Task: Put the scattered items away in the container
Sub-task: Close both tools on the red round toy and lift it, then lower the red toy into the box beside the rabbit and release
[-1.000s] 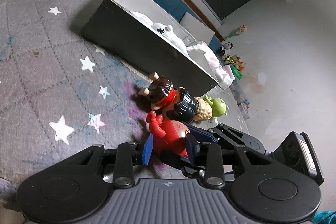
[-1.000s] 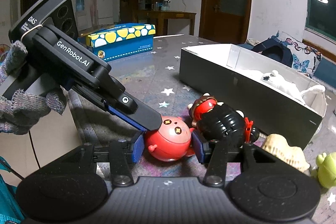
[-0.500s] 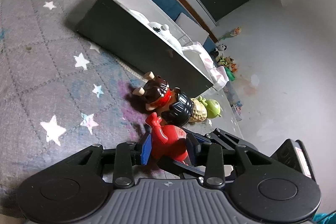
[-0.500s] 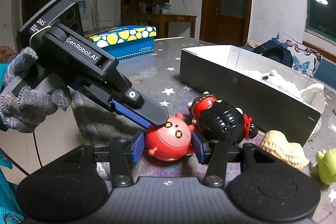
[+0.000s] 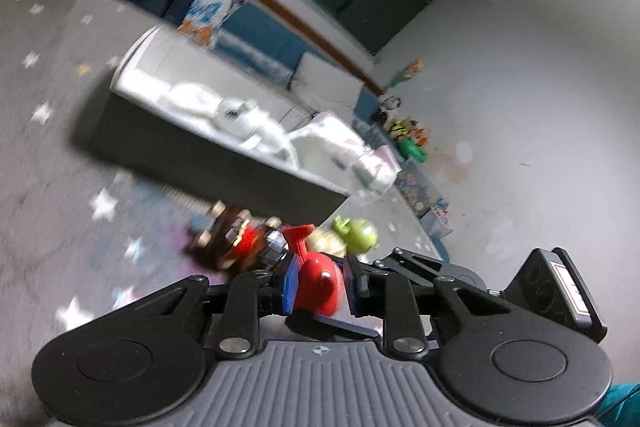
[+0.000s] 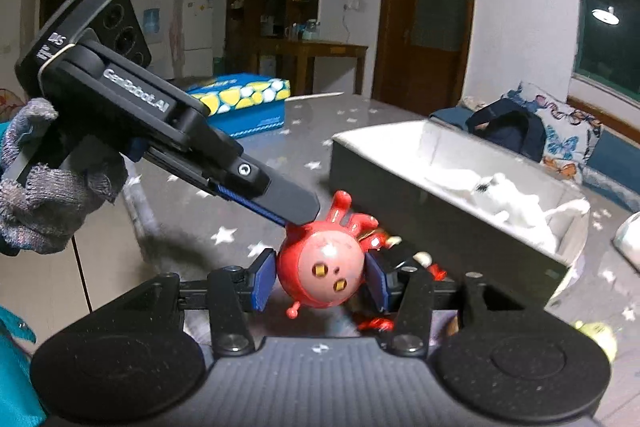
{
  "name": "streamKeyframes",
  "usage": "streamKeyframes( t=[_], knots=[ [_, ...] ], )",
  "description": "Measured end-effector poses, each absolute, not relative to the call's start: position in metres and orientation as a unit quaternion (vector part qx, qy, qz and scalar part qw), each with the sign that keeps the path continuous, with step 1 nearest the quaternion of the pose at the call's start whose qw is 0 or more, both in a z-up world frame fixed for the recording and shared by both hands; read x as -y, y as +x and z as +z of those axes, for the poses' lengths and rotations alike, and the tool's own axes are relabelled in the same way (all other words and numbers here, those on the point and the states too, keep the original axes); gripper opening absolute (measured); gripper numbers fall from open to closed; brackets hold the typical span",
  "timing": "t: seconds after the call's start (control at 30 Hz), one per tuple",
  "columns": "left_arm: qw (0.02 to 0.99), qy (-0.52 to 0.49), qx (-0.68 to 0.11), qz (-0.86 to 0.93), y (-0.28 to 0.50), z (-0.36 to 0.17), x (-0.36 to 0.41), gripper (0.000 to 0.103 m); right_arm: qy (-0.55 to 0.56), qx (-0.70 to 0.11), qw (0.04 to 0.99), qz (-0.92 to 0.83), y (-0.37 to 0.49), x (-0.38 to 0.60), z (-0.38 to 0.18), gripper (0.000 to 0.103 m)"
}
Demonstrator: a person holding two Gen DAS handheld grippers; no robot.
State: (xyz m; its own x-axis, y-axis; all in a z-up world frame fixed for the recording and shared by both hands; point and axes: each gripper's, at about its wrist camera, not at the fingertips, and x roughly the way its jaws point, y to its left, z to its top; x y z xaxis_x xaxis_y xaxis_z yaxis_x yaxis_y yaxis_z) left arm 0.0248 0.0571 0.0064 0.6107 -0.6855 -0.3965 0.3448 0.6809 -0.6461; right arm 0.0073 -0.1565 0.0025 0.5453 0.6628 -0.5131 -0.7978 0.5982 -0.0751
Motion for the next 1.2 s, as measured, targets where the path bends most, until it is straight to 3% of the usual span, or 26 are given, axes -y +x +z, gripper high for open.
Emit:
streamKeyframes(
  t=[0.67, 1.2],
  knots=[
    [0.870, -0.232, -0.284, -0.330, 0.128, 0.049, -0.010, 0.027, -0.168, -0.169, 0.912, 0.335, 0.085, 0.173, 0.047, 0.048],
    [0.839, -0.260, -0.363, -0.311, 0.232, -0.003, 0.005, 0.027, -0.236, -0.257, 0.889, 0.296, 0.194, 0.155, 0.008, 0.048]
  ],
)
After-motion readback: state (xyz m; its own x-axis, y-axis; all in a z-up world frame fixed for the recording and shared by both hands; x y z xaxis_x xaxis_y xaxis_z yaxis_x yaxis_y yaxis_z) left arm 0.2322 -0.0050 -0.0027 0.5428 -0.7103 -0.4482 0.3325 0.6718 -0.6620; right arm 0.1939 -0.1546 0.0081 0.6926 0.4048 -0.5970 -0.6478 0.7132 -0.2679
